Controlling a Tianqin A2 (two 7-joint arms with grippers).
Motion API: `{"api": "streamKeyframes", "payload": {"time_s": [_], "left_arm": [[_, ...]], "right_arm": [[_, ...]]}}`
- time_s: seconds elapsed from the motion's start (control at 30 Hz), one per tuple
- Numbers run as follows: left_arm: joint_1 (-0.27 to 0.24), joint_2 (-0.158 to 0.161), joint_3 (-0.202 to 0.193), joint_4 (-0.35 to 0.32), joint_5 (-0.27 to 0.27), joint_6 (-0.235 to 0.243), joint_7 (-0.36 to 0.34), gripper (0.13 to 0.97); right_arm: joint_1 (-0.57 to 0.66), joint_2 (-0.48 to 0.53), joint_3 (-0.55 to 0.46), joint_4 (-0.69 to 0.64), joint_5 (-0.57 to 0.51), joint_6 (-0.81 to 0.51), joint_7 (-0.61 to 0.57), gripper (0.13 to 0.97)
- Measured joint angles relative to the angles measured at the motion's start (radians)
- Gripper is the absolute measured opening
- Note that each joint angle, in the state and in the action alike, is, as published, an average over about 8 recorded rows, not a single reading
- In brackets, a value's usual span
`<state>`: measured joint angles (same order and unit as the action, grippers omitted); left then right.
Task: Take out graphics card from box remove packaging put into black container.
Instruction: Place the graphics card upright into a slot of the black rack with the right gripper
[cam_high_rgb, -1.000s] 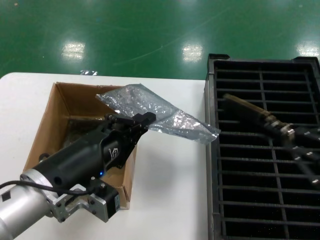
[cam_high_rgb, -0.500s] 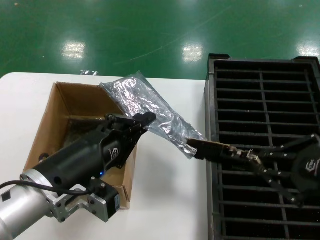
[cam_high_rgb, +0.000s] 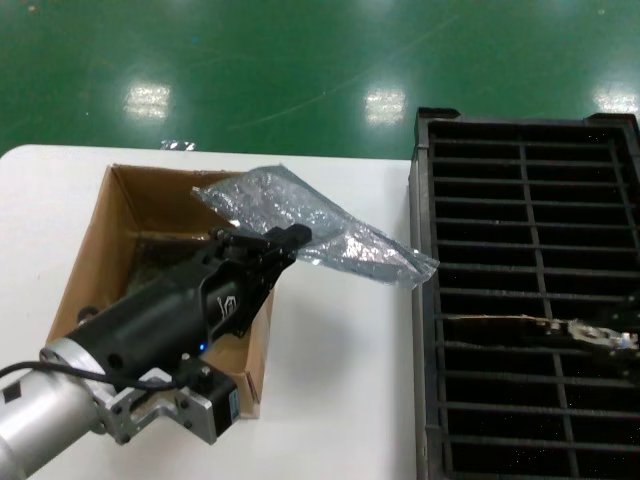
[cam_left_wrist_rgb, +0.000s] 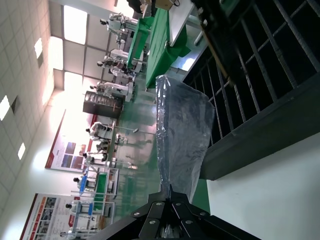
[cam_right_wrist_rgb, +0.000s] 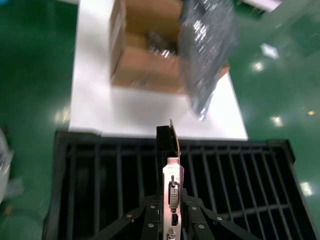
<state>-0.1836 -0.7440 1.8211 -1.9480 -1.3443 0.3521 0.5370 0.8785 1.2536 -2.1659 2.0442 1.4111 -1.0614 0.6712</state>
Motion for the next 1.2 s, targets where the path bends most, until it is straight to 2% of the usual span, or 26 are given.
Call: {"api": "streamKeyframes", "payload": {"time_s": [0.27,0.4,1.03,1.2], "left_arm": [[0.000,0.000,0.000,0.000,0.000,0.000,0.000,0.139],[0.000,0.000,0.000,0.000,0.000,0.000,0.000,0.139],[0.000,0.000,0.000,0.000,0.000,0.000,0.000,0.139],[0.000,0.000,0.000,0.000,0.000,0.000,0.000,0.139]], "right_arm": [[0.151,-0.058,-0.032,-0.038,0.014,-0.273,-0.070,0.191],[0.205,-0.092,-0.059,-0.051,0.005,-0.366,-0.081,0.191],[0.220,-0.103,-0.059,-0.048,-0.003,-0.372,-0.074,0.191],[0.249,-0.125,-0.065,-0.087,0.024,-0.406,-0.130,0.191]]}}
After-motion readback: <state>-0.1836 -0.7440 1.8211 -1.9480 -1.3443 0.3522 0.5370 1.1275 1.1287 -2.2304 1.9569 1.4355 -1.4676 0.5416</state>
